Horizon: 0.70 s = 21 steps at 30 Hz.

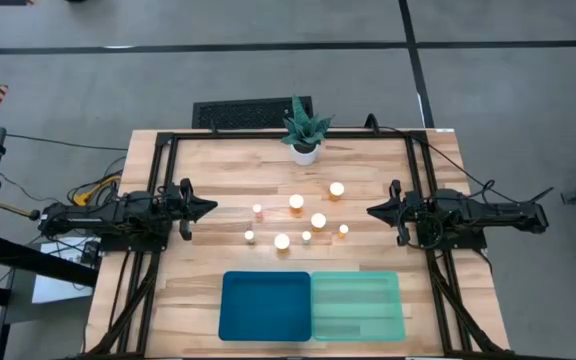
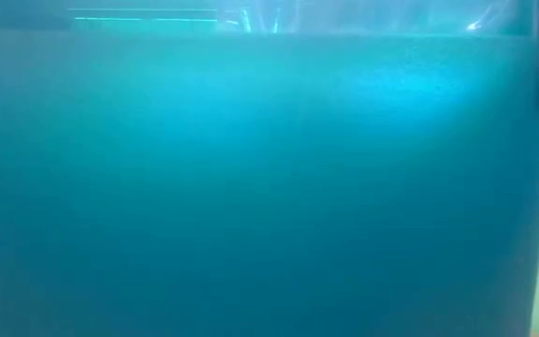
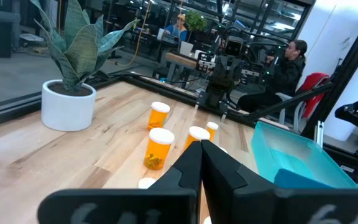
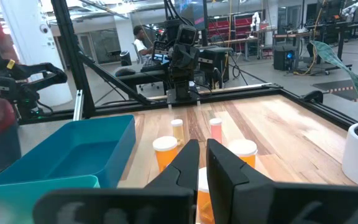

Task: Pick and place medicine bottles into bin by pill shape (circle, oval)

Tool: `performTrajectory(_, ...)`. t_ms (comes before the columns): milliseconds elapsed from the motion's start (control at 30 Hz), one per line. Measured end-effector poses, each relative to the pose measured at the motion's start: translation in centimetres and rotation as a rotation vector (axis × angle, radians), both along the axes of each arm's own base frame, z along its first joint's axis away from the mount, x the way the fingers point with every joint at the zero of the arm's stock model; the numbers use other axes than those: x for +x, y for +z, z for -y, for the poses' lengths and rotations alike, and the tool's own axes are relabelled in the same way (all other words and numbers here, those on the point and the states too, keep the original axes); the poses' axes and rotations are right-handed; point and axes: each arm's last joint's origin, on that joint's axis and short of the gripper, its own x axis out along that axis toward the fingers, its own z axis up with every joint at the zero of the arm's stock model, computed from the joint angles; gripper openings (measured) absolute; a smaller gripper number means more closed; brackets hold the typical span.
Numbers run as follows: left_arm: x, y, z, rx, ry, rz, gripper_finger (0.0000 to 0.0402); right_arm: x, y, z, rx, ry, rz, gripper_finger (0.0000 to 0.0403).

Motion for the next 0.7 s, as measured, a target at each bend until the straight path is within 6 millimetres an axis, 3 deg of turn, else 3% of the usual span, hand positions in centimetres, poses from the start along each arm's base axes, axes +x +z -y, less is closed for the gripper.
performTrajectory(400, -0.01, 0.01, -0.03, 0.011, 0.009, -0.001, 0.0, 0.0, 0.0, 0.0, 0.0, 0.0, 0.0, 0.0042)
performTrajectory(700, -0.02, 0.03, -0.13, -0.243, 0.049, 0.054, 0.0, 0.0, 0.0, 0.0, 0.0, 0.001, 0.0, 0.0042)
